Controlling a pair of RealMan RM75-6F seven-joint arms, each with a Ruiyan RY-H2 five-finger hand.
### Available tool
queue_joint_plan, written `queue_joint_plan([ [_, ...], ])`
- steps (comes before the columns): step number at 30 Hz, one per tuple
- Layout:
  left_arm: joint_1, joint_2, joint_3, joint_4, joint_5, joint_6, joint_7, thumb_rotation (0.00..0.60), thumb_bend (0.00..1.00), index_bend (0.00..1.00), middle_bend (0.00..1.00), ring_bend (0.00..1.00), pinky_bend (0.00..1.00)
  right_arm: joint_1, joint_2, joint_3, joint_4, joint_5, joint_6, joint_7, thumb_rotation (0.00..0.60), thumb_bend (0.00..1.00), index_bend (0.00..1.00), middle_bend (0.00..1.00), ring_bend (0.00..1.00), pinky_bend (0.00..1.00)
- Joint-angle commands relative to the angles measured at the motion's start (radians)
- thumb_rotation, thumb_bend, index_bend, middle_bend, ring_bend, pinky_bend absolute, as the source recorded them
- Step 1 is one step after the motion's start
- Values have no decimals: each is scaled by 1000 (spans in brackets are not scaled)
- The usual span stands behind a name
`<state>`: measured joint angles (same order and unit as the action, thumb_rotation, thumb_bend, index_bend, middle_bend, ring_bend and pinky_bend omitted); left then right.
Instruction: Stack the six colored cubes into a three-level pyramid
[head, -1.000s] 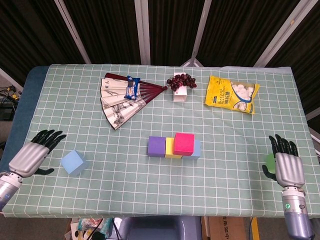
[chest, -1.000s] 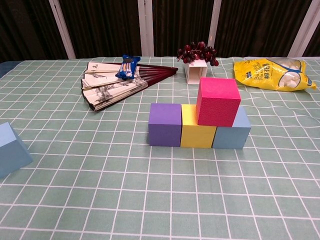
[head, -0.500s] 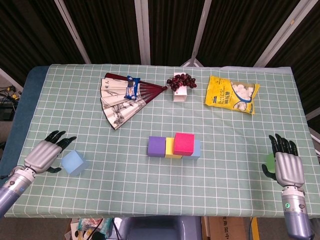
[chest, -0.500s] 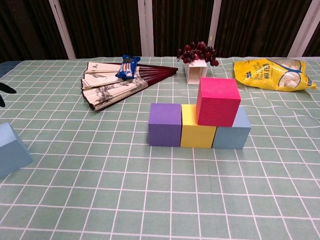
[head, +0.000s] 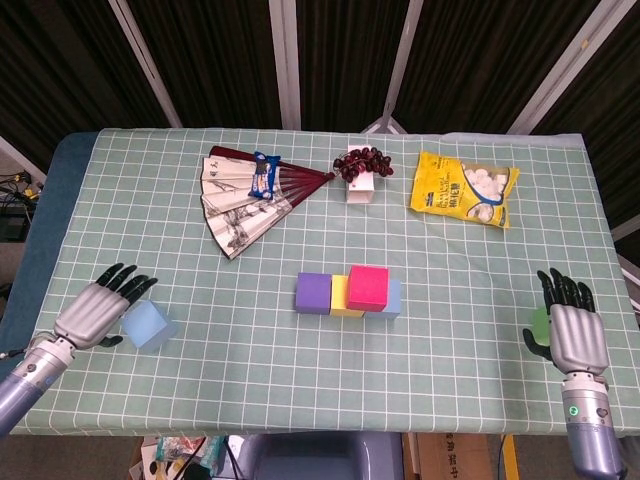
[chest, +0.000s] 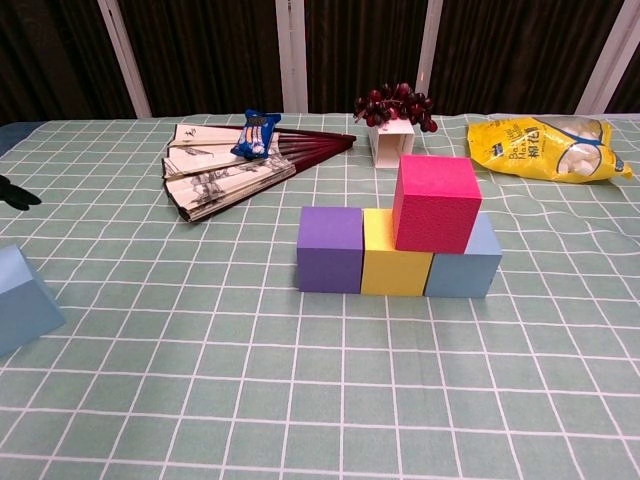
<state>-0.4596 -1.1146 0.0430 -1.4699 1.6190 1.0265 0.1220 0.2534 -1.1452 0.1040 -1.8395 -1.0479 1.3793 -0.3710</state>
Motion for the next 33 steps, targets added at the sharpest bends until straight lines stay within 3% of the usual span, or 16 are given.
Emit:
queue_joint_plan([
  [1, -7, -18, 6, 15, 9, -1, 8, 600, 39, 0, 89, 6, 46, -1, 0, 1, 0, 0, -1, -2, 600, 336, 0, 0, 0, 0],
  [9, -25, -57, 6, 13, 6, -15, 11, 600, 163, 0, 93, 6, 46, -6, -2, 6, 0, 2, -5, -7, 600, 336, 0, 0, 0, 0],
  [17, -32, -83, -7, -4, -29, -21, 10, 600, 163, 0, 130, 6, 46, -9, -2, 10, 0, 2, -12, -7, 600, 336, 0, 0, 0, 0],
  [25, -35, -82, -3, -18, -52, -32, -1, 600, 163, 0, 312, 8, 59, -11, -1, 13, 0, 3, -19, -7, 600, 336, 0, 0, 0, 0],
  [33, -35, -77, -1, -12, -58, -24, -22, 600, 163, 0, 335, 9, 59, -13, -4, 14, 1, 3, -22, -13, 600, 336, 0, 0, 0, 0],
])
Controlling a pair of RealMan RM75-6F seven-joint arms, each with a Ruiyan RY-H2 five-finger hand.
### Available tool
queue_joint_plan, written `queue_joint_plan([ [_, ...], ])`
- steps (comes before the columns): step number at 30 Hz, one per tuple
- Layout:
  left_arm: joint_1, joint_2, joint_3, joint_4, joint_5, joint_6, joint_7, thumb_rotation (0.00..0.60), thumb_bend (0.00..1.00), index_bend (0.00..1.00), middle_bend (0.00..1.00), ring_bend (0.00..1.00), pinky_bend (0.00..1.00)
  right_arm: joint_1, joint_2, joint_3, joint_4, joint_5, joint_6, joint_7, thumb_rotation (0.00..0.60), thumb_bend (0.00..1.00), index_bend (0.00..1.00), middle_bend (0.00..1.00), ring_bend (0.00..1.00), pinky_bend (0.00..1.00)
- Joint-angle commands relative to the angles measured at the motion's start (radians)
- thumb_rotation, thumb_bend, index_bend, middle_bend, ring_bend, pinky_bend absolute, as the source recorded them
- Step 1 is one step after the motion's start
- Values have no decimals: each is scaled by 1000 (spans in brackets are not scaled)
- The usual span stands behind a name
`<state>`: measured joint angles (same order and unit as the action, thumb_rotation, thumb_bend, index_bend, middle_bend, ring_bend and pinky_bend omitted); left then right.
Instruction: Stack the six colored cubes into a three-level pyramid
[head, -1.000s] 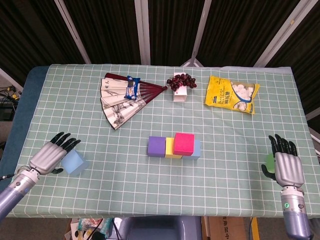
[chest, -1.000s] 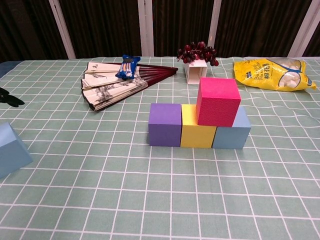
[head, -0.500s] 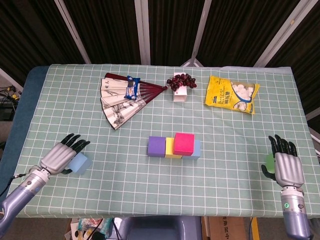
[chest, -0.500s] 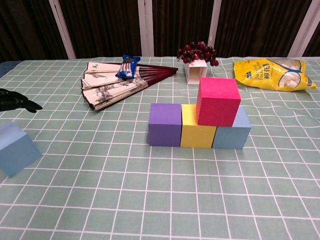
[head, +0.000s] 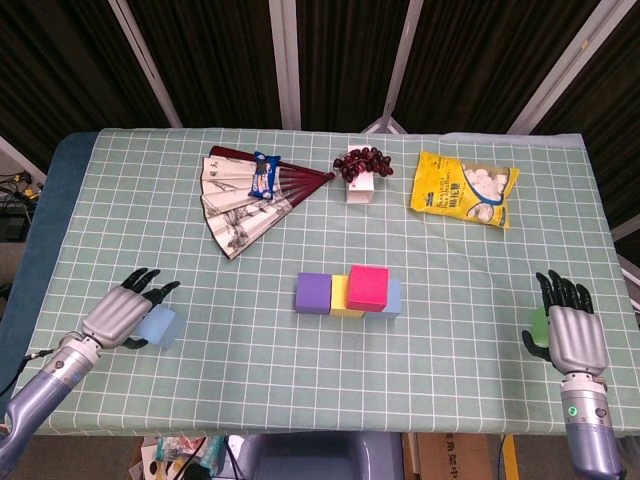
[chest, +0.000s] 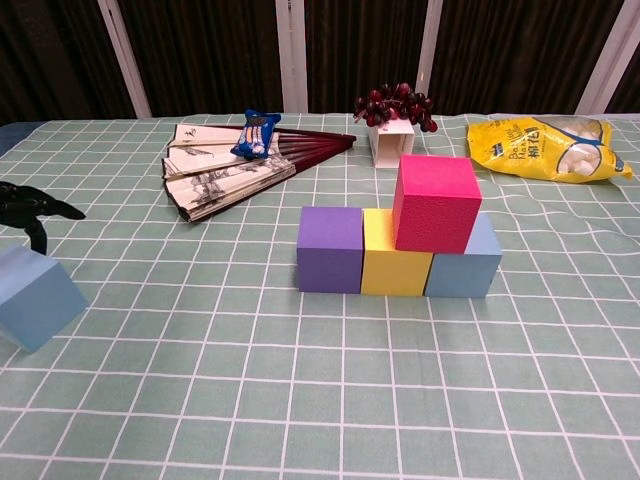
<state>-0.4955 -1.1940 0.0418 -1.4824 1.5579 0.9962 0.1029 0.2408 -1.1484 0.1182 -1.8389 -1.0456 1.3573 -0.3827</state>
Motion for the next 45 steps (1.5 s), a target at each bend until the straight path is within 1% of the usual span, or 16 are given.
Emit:
queue_joint_plan([
  [1, 1, 3, 0, 0, 3, 10, -6, 600, 163, 0, 336, 9, 59, -1, -1, 0, 1, 1, -1, -1, 600, 336, 0, 0, 0, 0],
  [5, 2, 8, -2, -1, 3, 20, -16, 600, 177, 0, 354, 13, 59, -1, -1, 0, 1, 1, -3, -3, 600, 336, 0, 0, 0, 0],
  [10, 2, 10, 1, -3, 2, 22, -26, 600, 231, 0, 393, 32, 60, -2, -2, 1, 0, -2, -3, -5, 600, 336, 0, 0, 0, 0],
  [15, 3, 17, -8, -28, -6, 35, -26, 600, 246, 0, 398, 37, 69, -4, -2, 1, -2, -3, -4, -5, 600, 336, 0, 0, 0, 0],
  [19, -4, 51, -35, -95, -27, 50, -7, 600, 246, 0, 399, 37, 69, -4, -1, 2, -1, -5, -7, -4, 600, 336, 0, 0, 0, 0],
  [24, -25, 115, -90, -223, -98, 46, 47, 600, 257, 0, 405, 37, 69, -3, -1, 4, 2, -4, -13, 1, 600, 336, 0, 0, 0, 0],
  [27, -50, 155, -140, -318, -184, 28, 107, 600, 262, 0, 402, 37, 69, -3, 0, 5, 5, -1, -18, 5, 600, 336, 0, 0, 0, 0],
  [30, -94, 188, -195, -408, -317, -7, 193, 600, 262, 0, 396, 37, 69, -2, -1, 6, 8, 5, -26, 9, 600, 336, 0, 0, 0, 0],
  [34, -175, 202, -250, -477, -486, -39, 330, 600, 262, 0, 396, 37, 69, 0, 0, 10, 10, 15, -36, 17, 600, 336, 0, 0, 0, 0],
  [39, -311, 165, -294, -528, -725, -34, 531, 600, 262, 0, 398, 37, 69, 5, -2, 15, 15, 36, -57, 27, 600, 337, 0, 0, 0, 0],
  [45, -475, 95, -336, -561, -976, 17, 692, 600, 262, 0, 398, 37, 69, 13, 1, 29, 19, 70, -85, 49, 600, 336, 0, 0, 0, 0],
])
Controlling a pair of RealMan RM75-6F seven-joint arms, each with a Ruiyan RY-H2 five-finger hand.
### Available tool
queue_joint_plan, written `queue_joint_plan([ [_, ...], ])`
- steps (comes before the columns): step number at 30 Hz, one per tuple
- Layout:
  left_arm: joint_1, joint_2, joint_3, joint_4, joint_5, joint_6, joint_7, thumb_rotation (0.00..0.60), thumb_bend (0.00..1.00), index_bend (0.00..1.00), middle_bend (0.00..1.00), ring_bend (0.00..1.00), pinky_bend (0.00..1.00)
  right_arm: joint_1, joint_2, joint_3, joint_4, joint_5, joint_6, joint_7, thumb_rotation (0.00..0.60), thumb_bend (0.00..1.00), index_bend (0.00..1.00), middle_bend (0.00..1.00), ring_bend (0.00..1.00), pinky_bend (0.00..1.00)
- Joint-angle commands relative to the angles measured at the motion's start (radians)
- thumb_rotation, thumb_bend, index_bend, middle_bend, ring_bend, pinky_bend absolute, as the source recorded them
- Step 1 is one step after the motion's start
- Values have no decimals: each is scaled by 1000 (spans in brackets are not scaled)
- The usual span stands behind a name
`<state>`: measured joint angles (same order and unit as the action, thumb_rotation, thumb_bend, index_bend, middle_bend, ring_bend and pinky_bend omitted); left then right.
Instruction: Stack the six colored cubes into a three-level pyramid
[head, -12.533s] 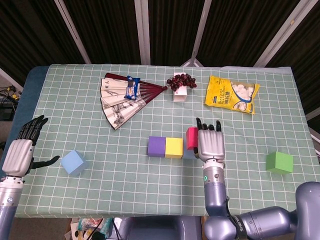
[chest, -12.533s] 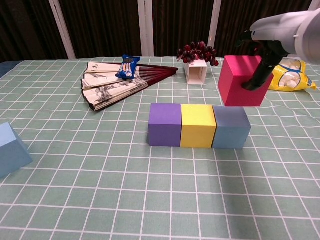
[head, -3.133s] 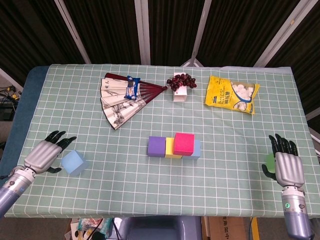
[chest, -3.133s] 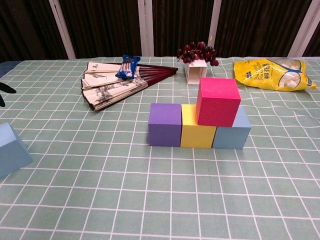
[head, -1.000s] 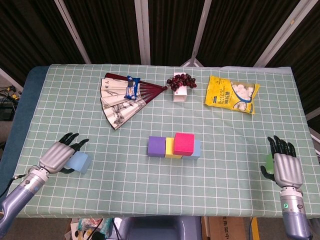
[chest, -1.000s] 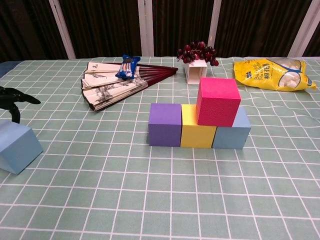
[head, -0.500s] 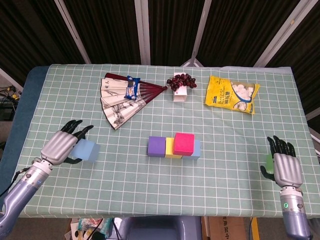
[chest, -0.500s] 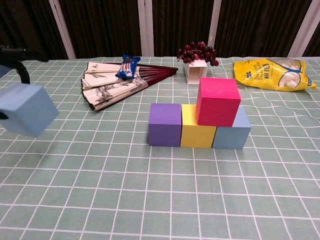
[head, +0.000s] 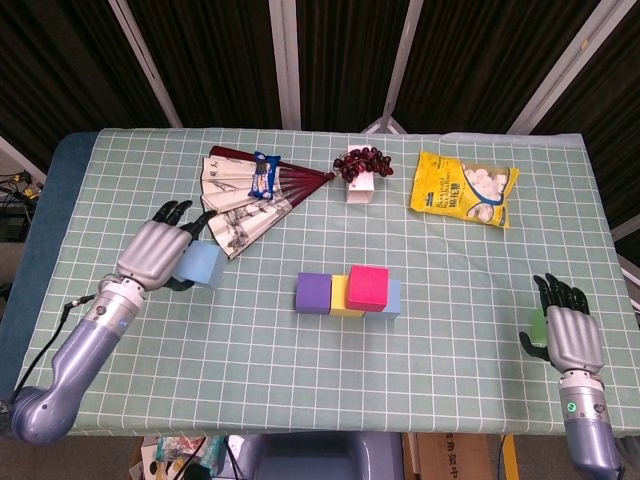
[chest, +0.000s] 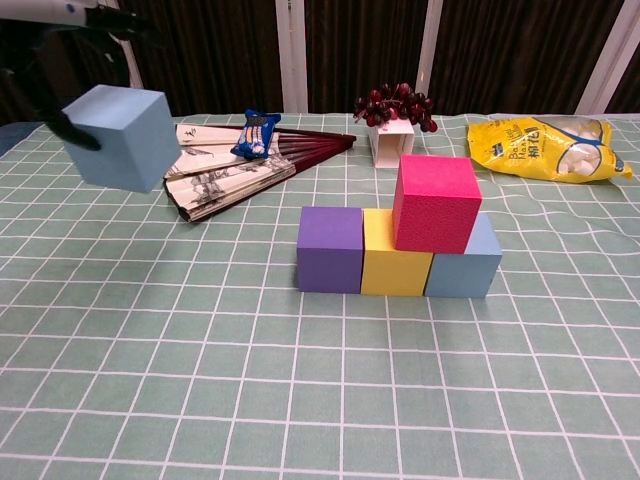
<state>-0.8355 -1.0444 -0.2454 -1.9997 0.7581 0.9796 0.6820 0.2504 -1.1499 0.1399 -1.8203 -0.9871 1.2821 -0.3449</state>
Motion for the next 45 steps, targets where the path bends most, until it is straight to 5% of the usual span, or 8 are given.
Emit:
queue_joint_plan([
  [1, -166, -68, -56, -48, -223, 46, 137, 600, 262, 0, 398, 37, 69, 5, 4, 11, 1, 17, -14, 16, 600, 336, 0, 0, 0, 0],
  [11, -400, -199, -88, -37, -534, 162, 302, 600, 262, 0, 396, 37, 69, 15, 12, 23, 13, 49, -46, 44, 600, 336, 0, 0, 0, 0],
  [20, -534, -305, -111, 8, -680, 239, 375, 600, 262, 0, 413, 55, 69, 20, 14, 32, 18, 75, -55, 60, 600, 336, 0, 0, 0, 0],
  [32, -654, -426, -130, 59, -790, 419, 466, 600, 264, 0, 427, 58, 69, 25, 22, 36, 12, 84, -66, 80, 600, 336, 0, 0, 0, 0],
  [45, -668, -533, -161, 129, -797, 523, 462, 600, 283, 0, 444, 59, 69, 28, 25, 31, 8, 83, -71, 88, 600, 336, 0, 0, 0, 0],
])
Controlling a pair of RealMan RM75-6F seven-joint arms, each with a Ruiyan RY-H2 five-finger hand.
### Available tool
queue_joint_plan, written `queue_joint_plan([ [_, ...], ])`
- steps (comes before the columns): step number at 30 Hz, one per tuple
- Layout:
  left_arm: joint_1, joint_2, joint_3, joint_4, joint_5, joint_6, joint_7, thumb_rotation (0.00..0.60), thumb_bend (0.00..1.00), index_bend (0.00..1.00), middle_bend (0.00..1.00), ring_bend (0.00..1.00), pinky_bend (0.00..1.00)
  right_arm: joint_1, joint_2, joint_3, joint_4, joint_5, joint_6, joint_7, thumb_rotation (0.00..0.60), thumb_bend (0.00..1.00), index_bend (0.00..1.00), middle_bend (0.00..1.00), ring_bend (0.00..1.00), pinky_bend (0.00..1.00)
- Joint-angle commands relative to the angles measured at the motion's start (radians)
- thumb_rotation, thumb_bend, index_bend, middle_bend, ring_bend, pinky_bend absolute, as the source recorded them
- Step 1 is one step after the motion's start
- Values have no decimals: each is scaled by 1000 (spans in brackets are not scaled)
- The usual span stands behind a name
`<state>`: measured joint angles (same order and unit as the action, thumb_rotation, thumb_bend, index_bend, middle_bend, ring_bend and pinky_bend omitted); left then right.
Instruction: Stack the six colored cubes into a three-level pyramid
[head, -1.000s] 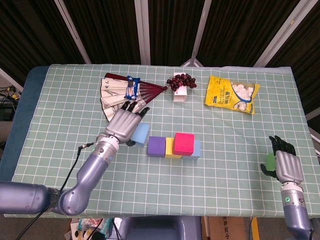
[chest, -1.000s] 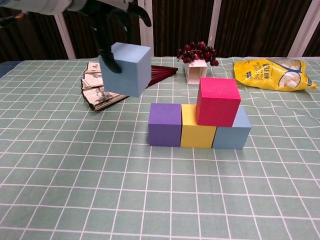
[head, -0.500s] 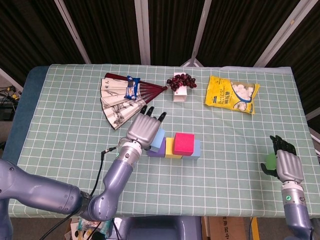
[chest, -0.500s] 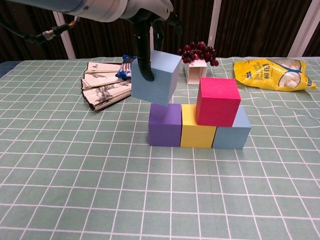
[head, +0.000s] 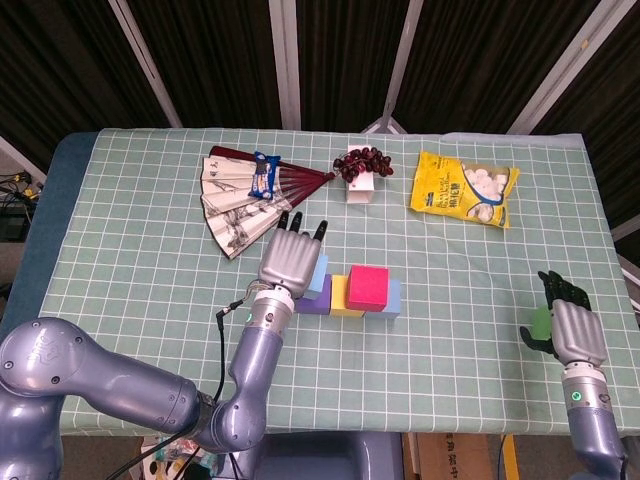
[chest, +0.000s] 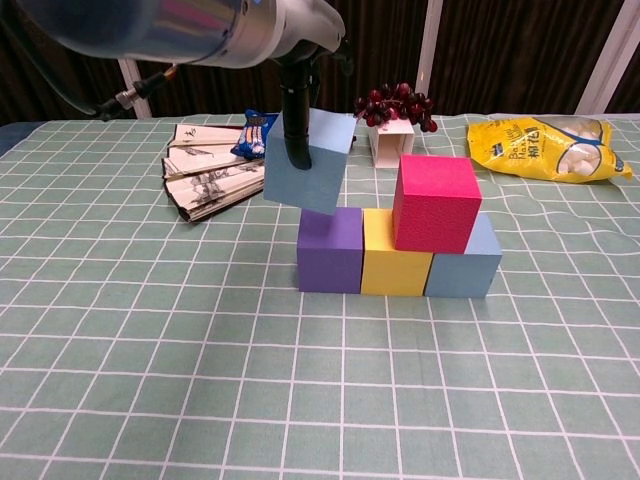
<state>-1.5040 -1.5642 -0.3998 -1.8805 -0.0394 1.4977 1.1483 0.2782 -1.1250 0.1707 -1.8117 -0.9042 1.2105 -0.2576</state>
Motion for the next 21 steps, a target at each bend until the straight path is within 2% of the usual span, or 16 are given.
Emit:
queue_joint_plan([
  [1, 1, -21, -11, 16, -1, 6, -5, 600, 283, 0, 444, 59, 69, 0, 1, 1, -1, 1, 0, 2, 600, 336, 0, 0, 0, 0],
  [21, 4, -150, -101, 95, -14, 80, 8, 600, 283, 0, 461, 78, 69, 3, 11, -1, -9, 7, -8, 22, 600, 336, 0, 0, 0, 0],
])
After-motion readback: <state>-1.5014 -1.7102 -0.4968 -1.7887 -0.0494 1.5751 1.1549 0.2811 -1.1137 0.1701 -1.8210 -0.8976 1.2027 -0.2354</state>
